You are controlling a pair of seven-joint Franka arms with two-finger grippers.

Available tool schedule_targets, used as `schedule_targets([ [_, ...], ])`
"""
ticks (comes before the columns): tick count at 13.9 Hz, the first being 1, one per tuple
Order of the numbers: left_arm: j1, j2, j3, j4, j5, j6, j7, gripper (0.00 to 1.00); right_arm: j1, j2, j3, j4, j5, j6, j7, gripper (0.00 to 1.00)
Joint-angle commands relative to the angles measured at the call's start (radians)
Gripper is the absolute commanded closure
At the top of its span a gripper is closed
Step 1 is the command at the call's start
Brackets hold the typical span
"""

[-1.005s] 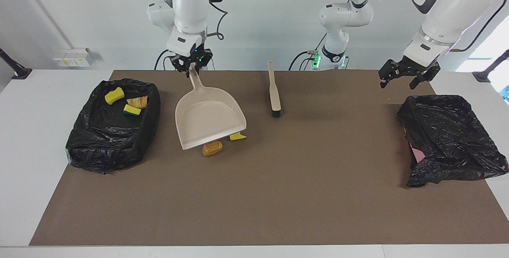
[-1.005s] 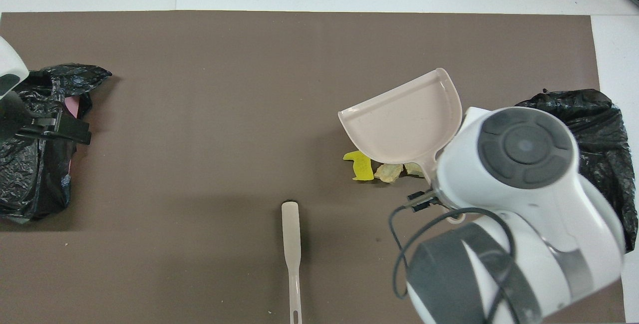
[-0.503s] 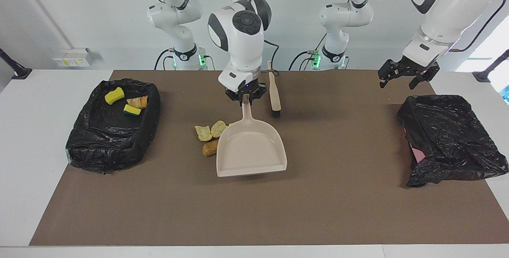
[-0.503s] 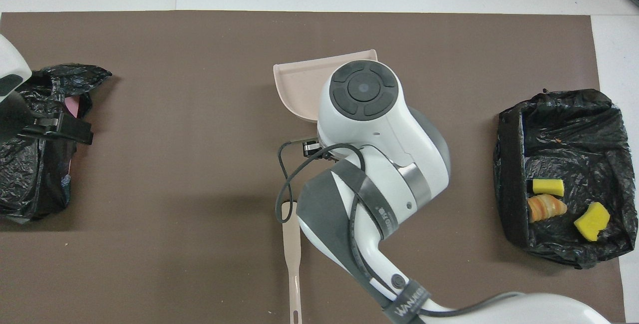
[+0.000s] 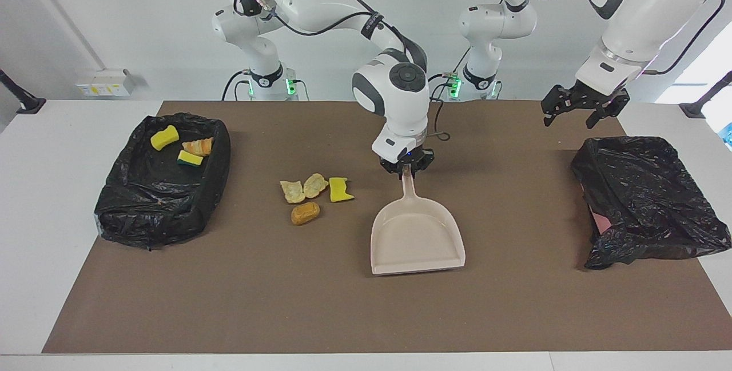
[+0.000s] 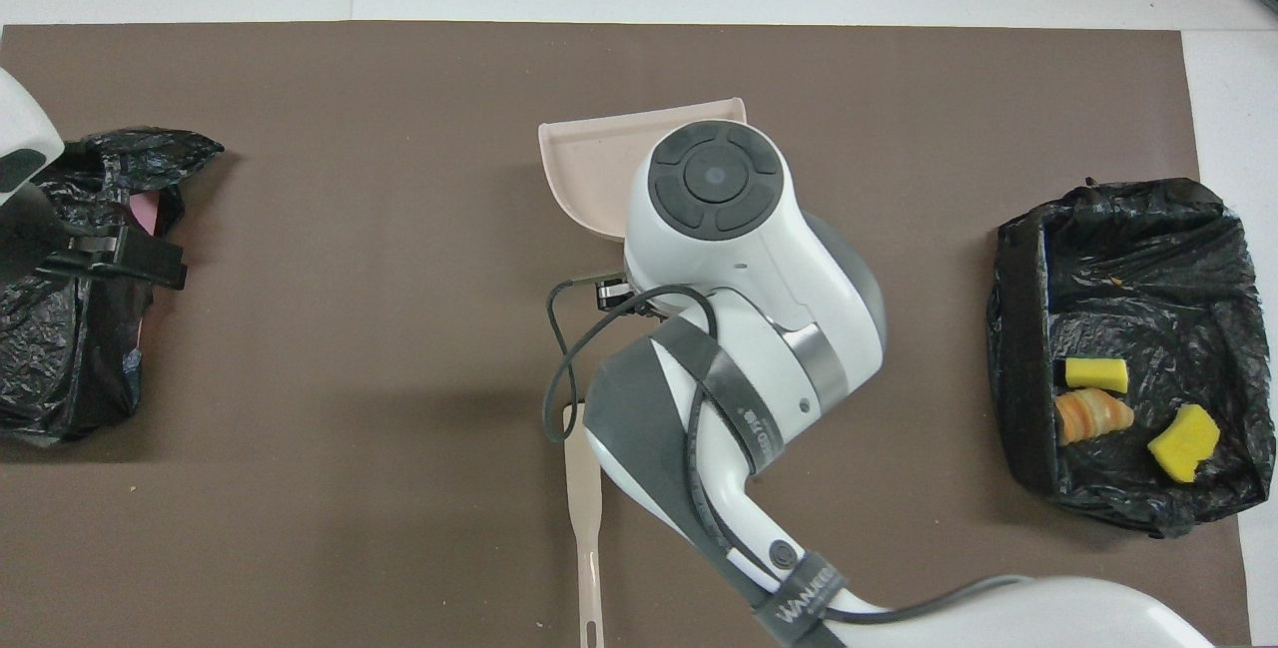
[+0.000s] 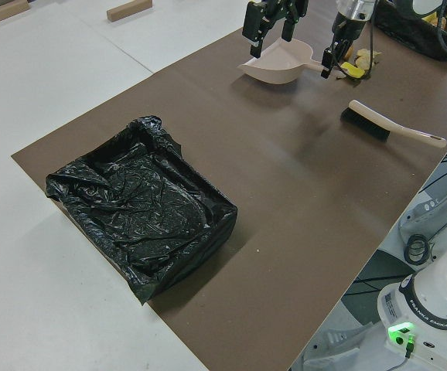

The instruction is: Sweep and dump trash in bin

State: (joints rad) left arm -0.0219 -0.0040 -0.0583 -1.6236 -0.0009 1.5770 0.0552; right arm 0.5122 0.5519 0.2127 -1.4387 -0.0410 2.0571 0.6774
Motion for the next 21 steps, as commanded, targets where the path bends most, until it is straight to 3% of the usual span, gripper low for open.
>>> schedule_targets([
  [1, -0.007, -0.027, 0.003, -0.027, 0.007, 0.001, 0.012, 0.00, -0.024, 0.000, 0.002, -0.017, 0.006, 0.049, 0.004, 1.00],
  [3, -0.007, -0.027, 0.002, -0.033, 0.007, 0.009, 0.012, 0.00, -0.041, -0.015, 0.002, -0.077, 0.010, 0.089, -0.006, 0.92],
  [6, -0.013, -0.022, -0.003, -0.038, 0.005, 0.023, 0.012, 0.00, -0.031, -0.007, 0.002, -0.078, 0.007, 0.080, -0.004, 0.90],
  [7, -0.021, -0.017, -0.003, -0.042, 0.005, 0.038, 0.011, 0.00, -0.029, -0.007, 0.002, -0.072, 0.004, 0.071, -0.004, 0.82],
  [8, -0.039, -0.016, -0.003, -0.054, 0.005, 0.055, 0.011, 0.00, -0.024, -0.009, 0.002, -0.071, 0.001, 0.069, -0.004, 0.54],
  [9, -0.055, -0.014, -0.003, -0.065, 0.005, 0.084, 0.011, 0.00, -0.021, -0.013, 0.002, -0.080, -0.005, 0.069, -0.004, 0.01],
  [13, -0.090, 0.002, -0.003, -0.122, -0.004, 0.205, 0.006, 0.00, -0.020, -0.134, 0.004, -0.173, -0.010, 0.026, 0.004, 0.00],
  [17, -0.144, 0.082, -0.003, -0.119, -0.004, 0.313, -0.008, 0.00, -0.014, -0.355, 0.008, -0.414, 0.044, 0.028, -0.002, 0.00],
  [21, -0.248, 0.173, -0.003, -0.093, 0.007, 0.359, -0.118, 0.00, 0.110, -0.503, 0.014, -0.595, 0.137, 0.060, 0.007, 0.00],
])
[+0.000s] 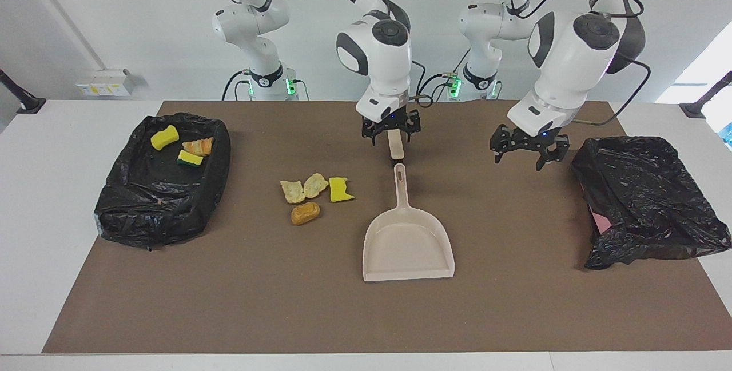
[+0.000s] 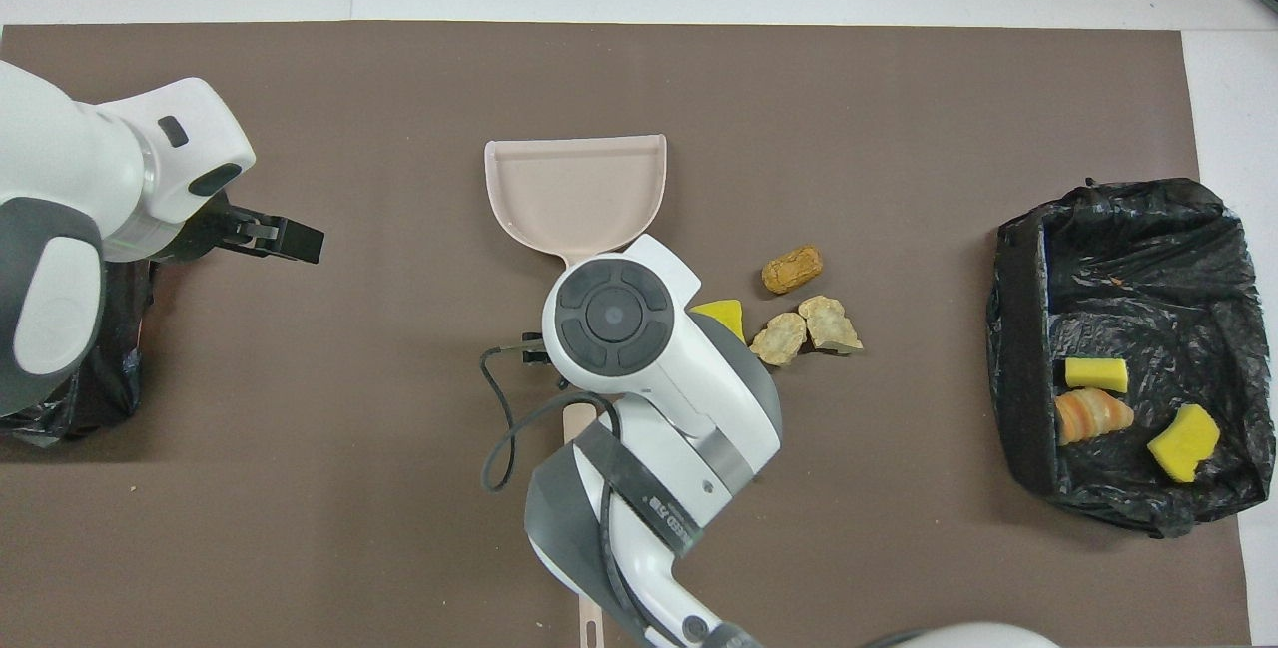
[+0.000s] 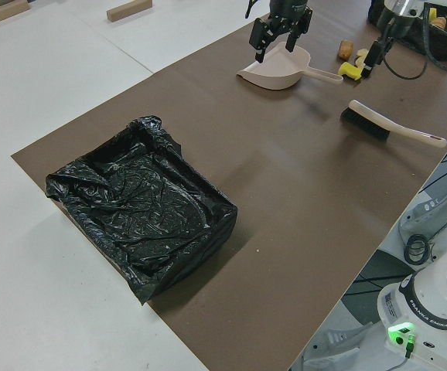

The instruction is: Sweep and dump trash in bin

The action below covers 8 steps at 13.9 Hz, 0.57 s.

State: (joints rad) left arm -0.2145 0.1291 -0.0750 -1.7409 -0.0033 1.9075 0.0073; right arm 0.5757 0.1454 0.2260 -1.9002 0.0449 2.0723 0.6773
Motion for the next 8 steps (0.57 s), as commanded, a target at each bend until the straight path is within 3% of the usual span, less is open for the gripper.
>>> schedule_targets([
  [1, -0.081, 0.067, 0.014, 0.030, 0.011, 0.048, -0.117, 0.00, 0.076, -0.127, 0.001, -0.178, 0.079, 0.063, 0.004, 0.00],
  [4, -0.149, 0.124, 0.012, 0.037, 0.011, 0.146, -0.284, 0.00, 0.165, -0.239, 0.001, -0.333, 0.139, 0.103, -0.001, 0.00],
  [8, -0.232, 0.182, 0.012, 0.026, 0.011, 0.229, -0.434, 0.00, 0.227, -0.199, 0.001, -0.428, 0.142, 0.216, 0.010, 0.00],
])
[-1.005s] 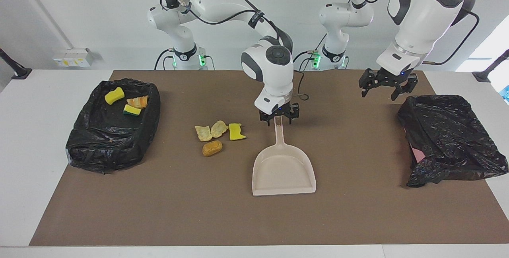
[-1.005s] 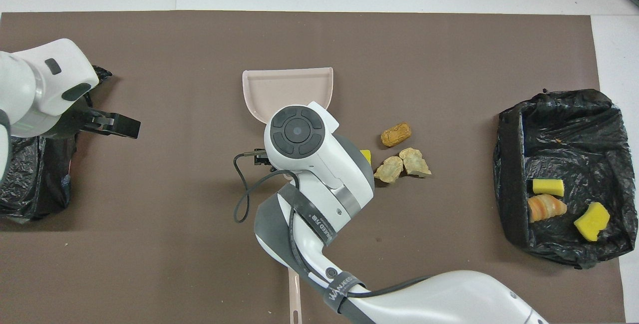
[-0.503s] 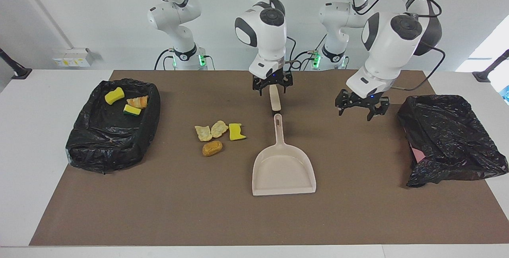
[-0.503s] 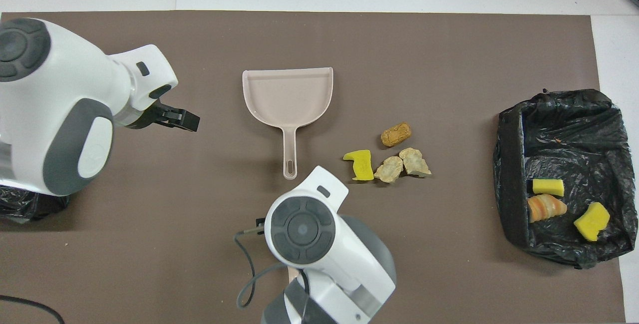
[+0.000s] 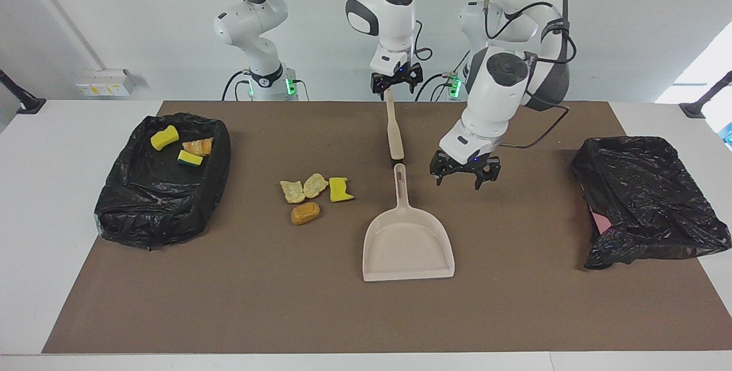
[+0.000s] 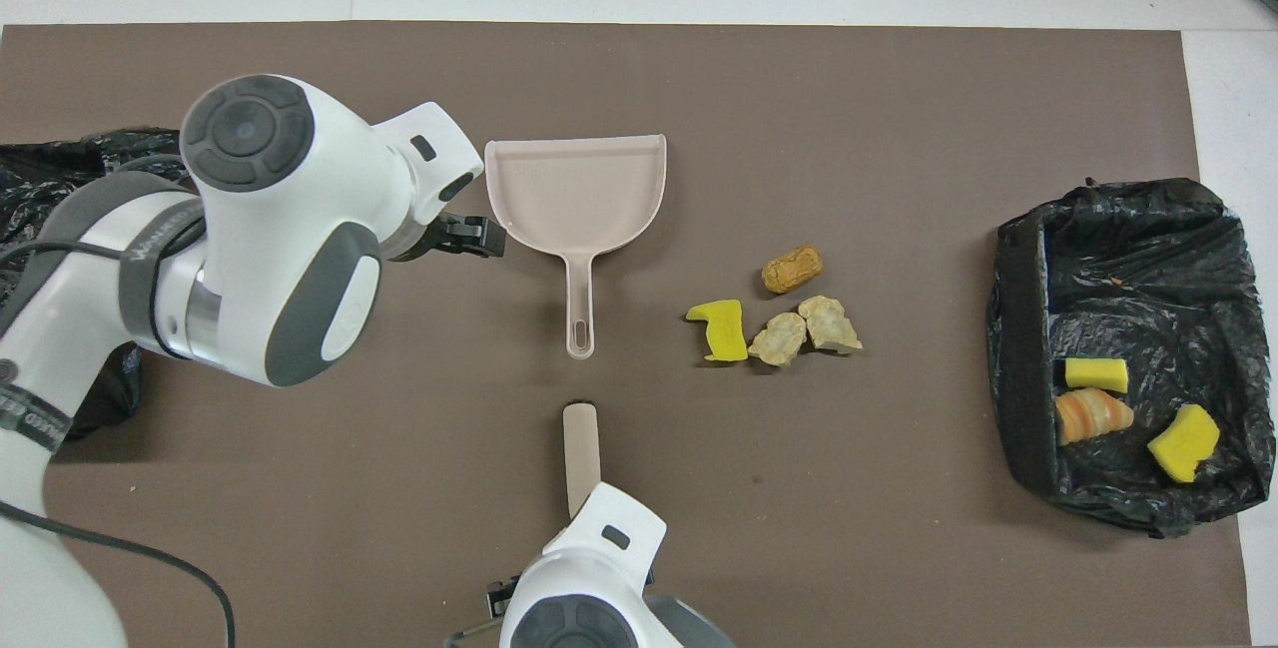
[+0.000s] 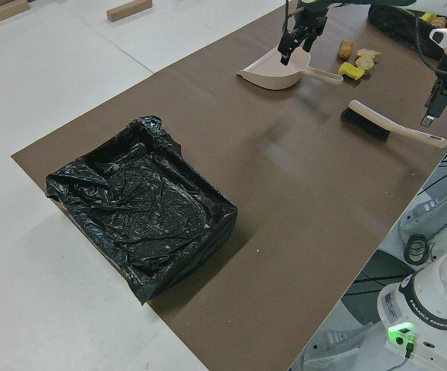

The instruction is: Sweep and dump trash in bin

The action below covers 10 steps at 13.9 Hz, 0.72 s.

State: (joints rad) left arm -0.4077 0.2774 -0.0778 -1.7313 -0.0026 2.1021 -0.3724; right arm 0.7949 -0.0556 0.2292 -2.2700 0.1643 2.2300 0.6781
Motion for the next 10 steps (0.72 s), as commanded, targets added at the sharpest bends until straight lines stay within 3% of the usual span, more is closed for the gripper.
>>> schedule_targets([
  [1, -0.057, 0.049, 0.016, 0.016, 0.010, 0.050, -0.074, 0.00, 0.004, 0.014, -0.002, -0.059, 0.023, 0.062, 0.003, 0.00],
  [5, -0.125, 0.114, 0.018, 0.015, 0.013, 0.084, -0.169, 0.00, 0.003, 0.091, -0.004, -0.056, 0.023, 0.140, -0.002, 0.00],
  [7, -0.126, 0.117, 0.016, 0.006, 0.015, 0.087, -0.178, 0.12, 0.004, 0.092, -0.004, -0.052, 0.015, 0.143, -0.003, 0.00],
  [8, -0.135, 0.117, 0.016, -0.002, 0.015, 0.087, -0.178, 0.20, 0.004, 0.091, -0.004, -0.052, 0.008, 0.142, -0.006, 0.15],
  [9, -0.141, 0.114, 0.016, -0.019, 0.015, 0.090, -0.178, 0.26, 0.006, 0.091, -0.004, -0.048, 0.008, 0.137, -0.009, 0.52],
  [10, -0.143, 0.111, 0.016, -0.030, 0.015, 0.091, -0.178, 0.30, 0.006, 0.091, -0.004, -0.045, 0.006, 0.128, -0.011, 0.68],
])
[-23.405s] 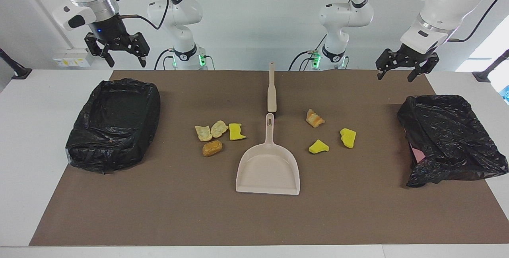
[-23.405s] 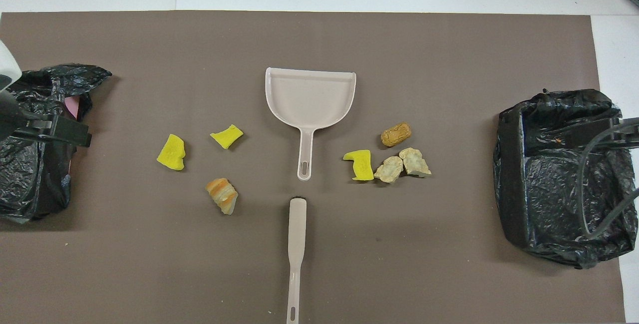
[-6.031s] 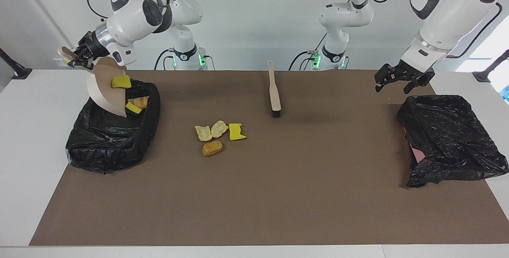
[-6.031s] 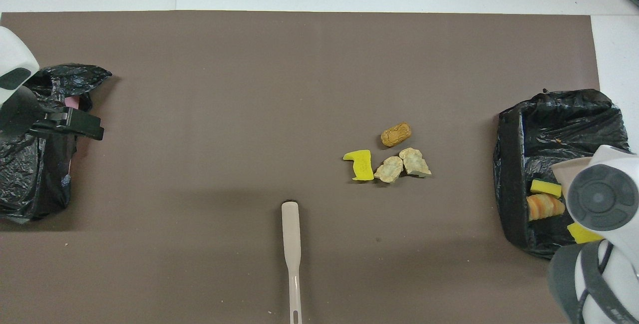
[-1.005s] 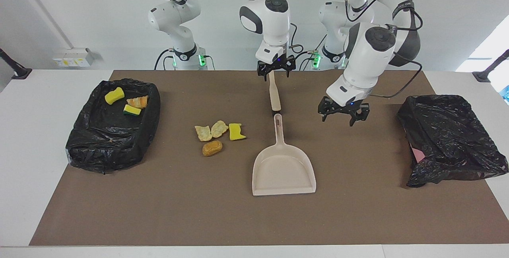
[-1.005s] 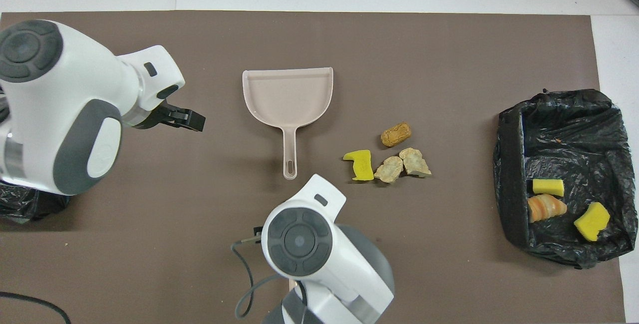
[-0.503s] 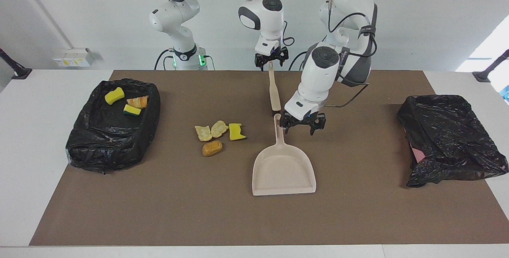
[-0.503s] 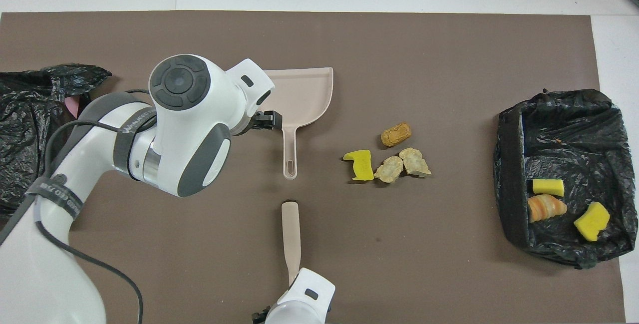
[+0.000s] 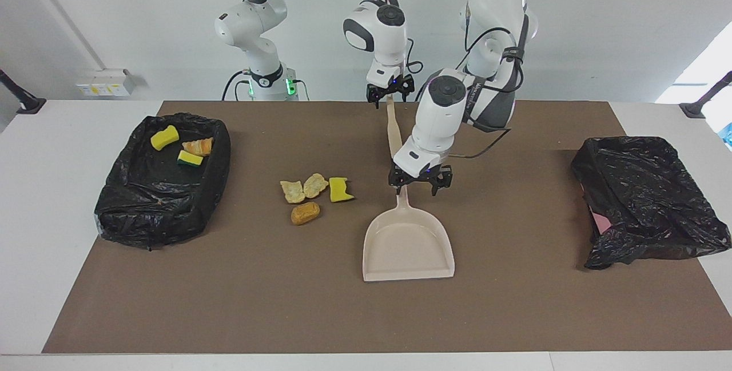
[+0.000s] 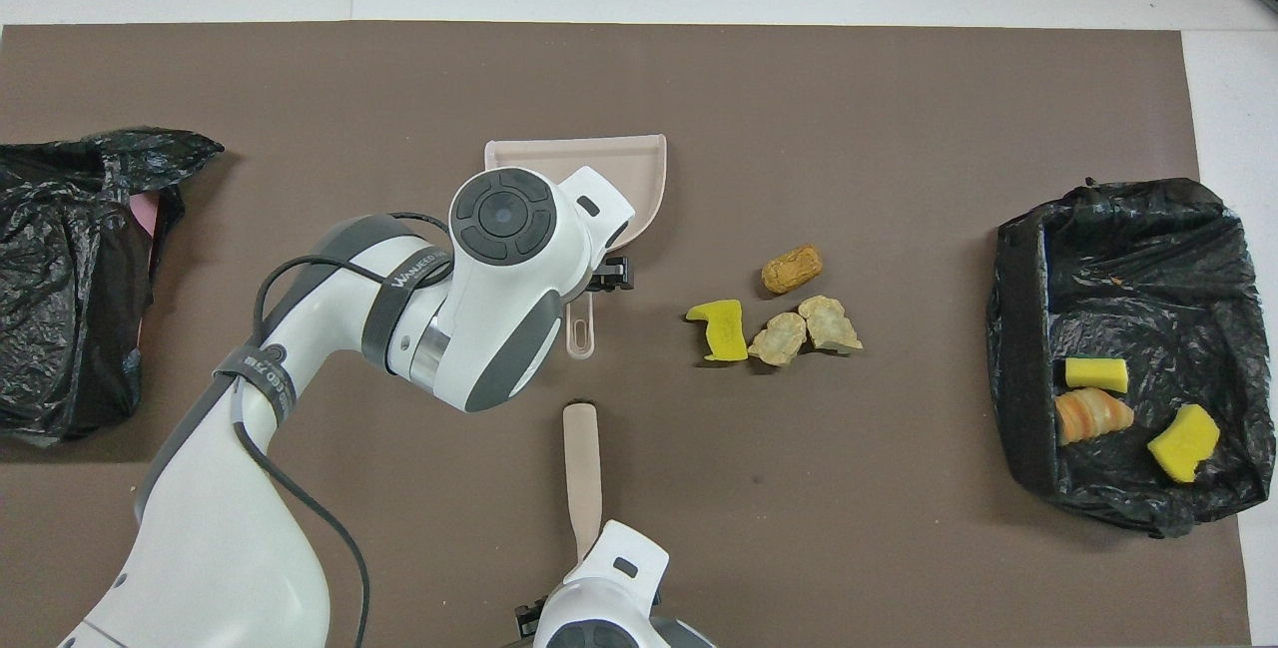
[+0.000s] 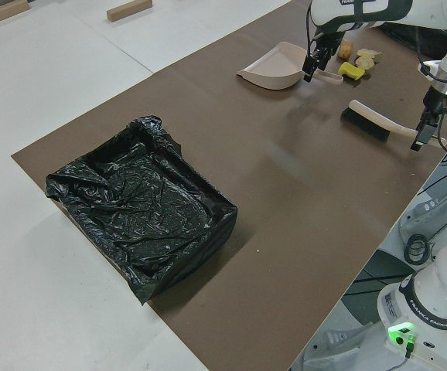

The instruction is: Sweep and dump trash in bin

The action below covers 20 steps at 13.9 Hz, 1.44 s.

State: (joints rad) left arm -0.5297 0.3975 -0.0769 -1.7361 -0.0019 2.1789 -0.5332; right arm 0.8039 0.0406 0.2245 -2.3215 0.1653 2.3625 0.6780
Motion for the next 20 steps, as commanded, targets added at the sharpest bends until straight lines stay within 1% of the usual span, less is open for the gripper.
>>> schedule_targets([
  [1, -0.024, -0.012, 0.014, -0.029, 0.014, 0.012, -0.018, 0.32, -0.003, -0.005, 0.001, 0.007, 0.003, -0.005, -0.011, 0.78],
  [2, -0.030, -0.014, 0.014, -0.030, 0.013, 0.004, -0.018, 0.41, -0.003, -0.005, 0.001, 0.007, 0.003, -0.008, -0.009, 0.87],
  [3, -0.030, -0.014, 0.016, -0.030, 0.013, -0.002, -0.018, 0.55, -0.003, -0.002, -0.001, 0.010, 0.002, -0.009, -0.012, 1.00],
  [5, -0.029, -0.014, 0.017, -0.023, 0.014, -0.025, -0.018, 0.88, -0.009, 0.002, -0.002, 0.014, 0.002, -0.012, -0.017, 1.00],
  [6, -0.029, -0.016, 0.017, -0.022, 0.014, -0.030, -0.016, 1.00, -0.011, 0.004, -0.002, 0.016, -0.007, -0.014, -0.026, 1.00],
  [8, -0.027, -0.020, 0.020, -0.013, 0.048, -0.033, -0.008, 1.00, -0.017, -0.005, -0.007, 0.016, -0.035, -0.026, -0.026, 1.00],
  [9, -0.018, -0.029, 0.020, -0.010, 0.065, -0.048, -0.004, 1.00, -0.019, -0.016, -0.010, 0.019, -0.038, -0.054, -0.028, 1.00],
  [11, -0.007, -0.060, 0.026, 0.003, 0.095, -0.076, 0.016, 1.00, -0.049, -0.057, -0.008, 0.019, -0.049, -0.087, -0.035, 1.00],
  [12, 0.011, -0.077, 0.026, 0.003, 0.102, -0.085, 0.053, 1.00, -0.049, -0.058, -0.007, 0.018, -0.049, -0.086, -0.038, 1.00],
  [13, 0.032, -0.092, 0.026, 0.004, 0.109, -0.102, 0.102, 1.00, -0.051, -0.058, -0.005, 0.017, -0.049, -0.086, -0.040, 1.00],
  [16, 0.097, -0.115, 0.025, 0.053, 0.117, -0.189, 0.309, 1.00, -0.052, -0.058, -0.002, 0.005, -0.049, -0.086, -0.068, 1.00],
  [19, 0.154, -0.161, 0.025, 0.056, 0.115, -0.249, 0.499, 1.00, -0.052, -0.039, -0.002, 0.001, -0.047, -0.075, -0.067, 1.00],
  [20, 0.174, -0.173, 0.025, 0.055, 0.114, -0.261, 0.563, 1.00, -0.052, -0.039, -0.002, 0.001, -0.046, -0.074, -0.068, 0.93],
])
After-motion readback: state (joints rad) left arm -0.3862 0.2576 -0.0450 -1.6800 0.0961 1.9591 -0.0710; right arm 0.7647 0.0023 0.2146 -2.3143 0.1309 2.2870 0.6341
